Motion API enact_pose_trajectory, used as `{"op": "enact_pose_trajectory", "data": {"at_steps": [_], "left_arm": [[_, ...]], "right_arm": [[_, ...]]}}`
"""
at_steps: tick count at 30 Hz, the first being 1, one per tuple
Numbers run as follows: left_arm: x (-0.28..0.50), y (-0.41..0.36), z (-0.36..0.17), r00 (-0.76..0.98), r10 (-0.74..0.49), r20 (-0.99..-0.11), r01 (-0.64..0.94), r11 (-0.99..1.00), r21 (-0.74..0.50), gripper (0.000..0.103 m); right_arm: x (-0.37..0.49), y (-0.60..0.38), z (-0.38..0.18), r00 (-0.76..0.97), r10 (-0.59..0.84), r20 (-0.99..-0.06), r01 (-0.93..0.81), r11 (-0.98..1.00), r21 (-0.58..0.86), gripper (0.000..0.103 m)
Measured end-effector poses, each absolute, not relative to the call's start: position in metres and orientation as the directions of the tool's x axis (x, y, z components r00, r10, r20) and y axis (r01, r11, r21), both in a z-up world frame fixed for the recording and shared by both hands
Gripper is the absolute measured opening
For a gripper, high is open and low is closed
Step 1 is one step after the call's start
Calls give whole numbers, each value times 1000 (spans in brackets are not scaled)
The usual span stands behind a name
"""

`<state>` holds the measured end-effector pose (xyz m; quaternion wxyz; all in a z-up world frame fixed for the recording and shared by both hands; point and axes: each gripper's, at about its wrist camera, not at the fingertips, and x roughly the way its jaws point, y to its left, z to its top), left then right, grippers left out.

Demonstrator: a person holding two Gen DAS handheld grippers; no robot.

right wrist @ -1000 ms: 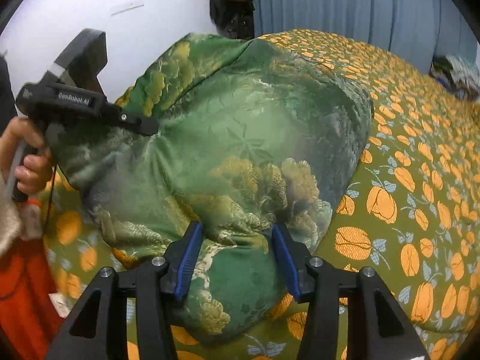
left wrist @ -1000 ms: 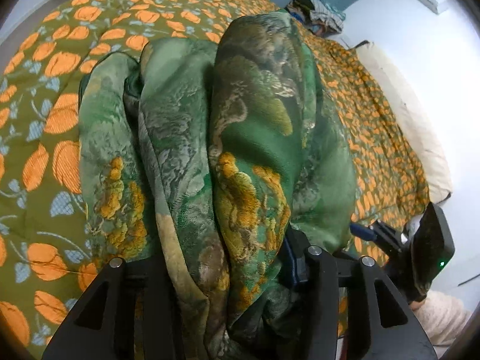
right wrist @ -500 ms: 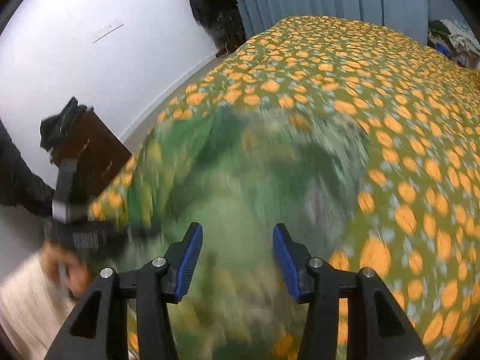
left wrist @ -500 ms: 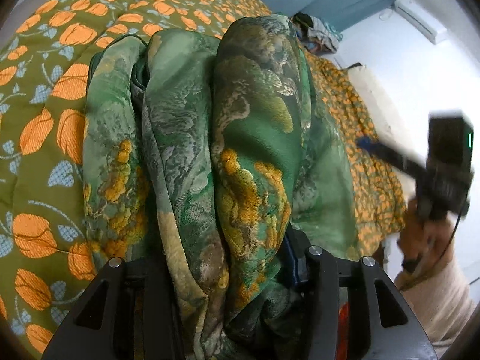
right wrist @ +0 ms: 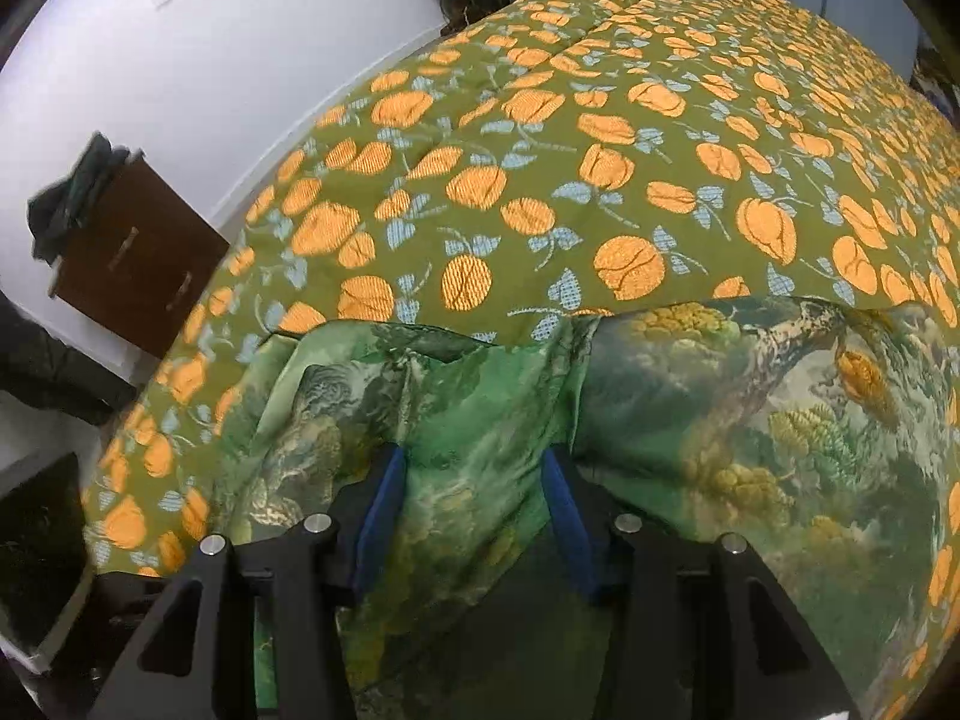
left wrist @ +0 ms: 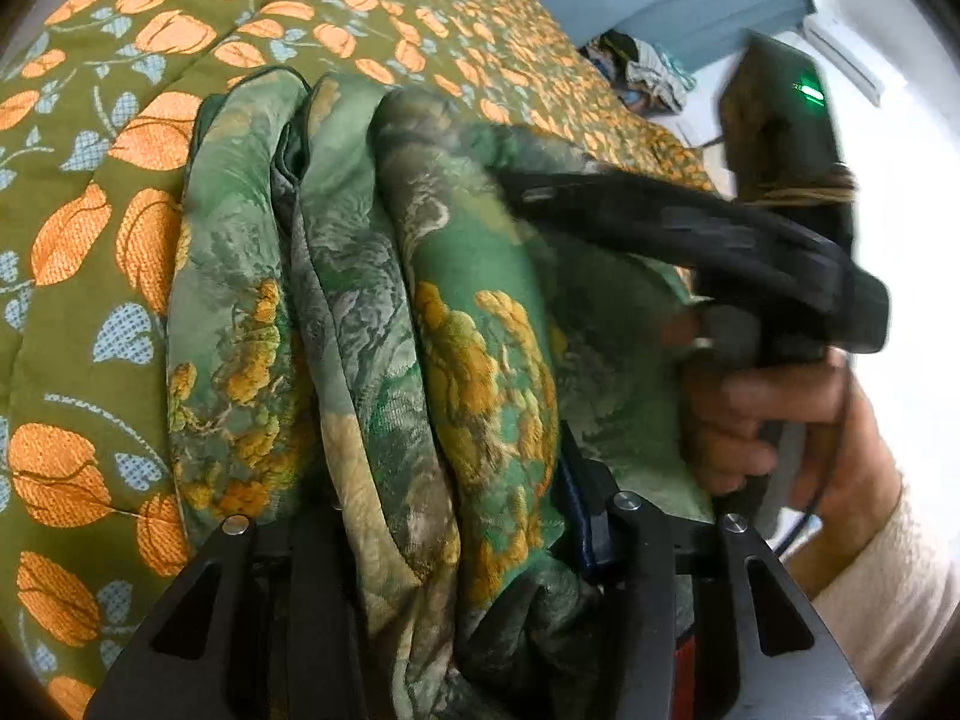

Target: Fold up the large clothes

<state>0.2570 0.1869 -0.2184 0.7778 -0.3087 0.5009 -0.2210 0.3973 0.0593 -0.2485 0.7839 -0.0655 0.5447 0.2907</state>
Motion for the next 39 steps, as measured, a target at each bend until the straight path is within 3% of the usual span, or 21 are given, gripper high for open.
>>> {"op": "enact_pose_trajectory", "data": {"at_steps": [4, 13, 19, 24, 26, 31, 35, 37, 39], "left_arm": [[258, 186, -217, 401, -658, -638, 41, 708, -705, 46], [248, 189, -224, 404, -664, -630, 52, 704, -708, 46], [247, 183, -227, 403, -643, -651, 59, 728, -682, 47], [248, 181, -226, 407, -630, -661, 42, 736, -676, 47], [248, 179, -222, 410, -634, -656, 32, 729, -684, 50], [230, 190, -194, 419, -673, -609, 10, 674, -738, 73], [207, 220, -166, 477, -657, -584, 17, 671, -741, 79], [199, 242, -160, 525, -612, -592, -21, 686, -728, 87], [198, 262, -166, 543, -592, -596, -71, 675, -735, 89]], "right_arm": [[351, 7, -212, 251, 475, -843, -587, 768, 257, 47], [205, -112, -202, 386, 349, -854, -590, 805, 63, 48], [219, -109, -265, 318, 282, -905, -501, 860, 92, 50], [223, -117, -264, 326, 302, -896, -473, 873, 122, 52], [219, -121, -255, 353, 321, -879, -461, 877, 135, 54], [187, -146, -213, 487, 335, -806, -404, 905, 132, 59], [168, -170, -192, 543, 315, -778, -381, 919, 107, 59], [161, -173, -188, 566, 299, -769, -371, 925, 87, 59], [162, -170, -185, 569, 313, -761, -381, 920, 94, 59]]}}
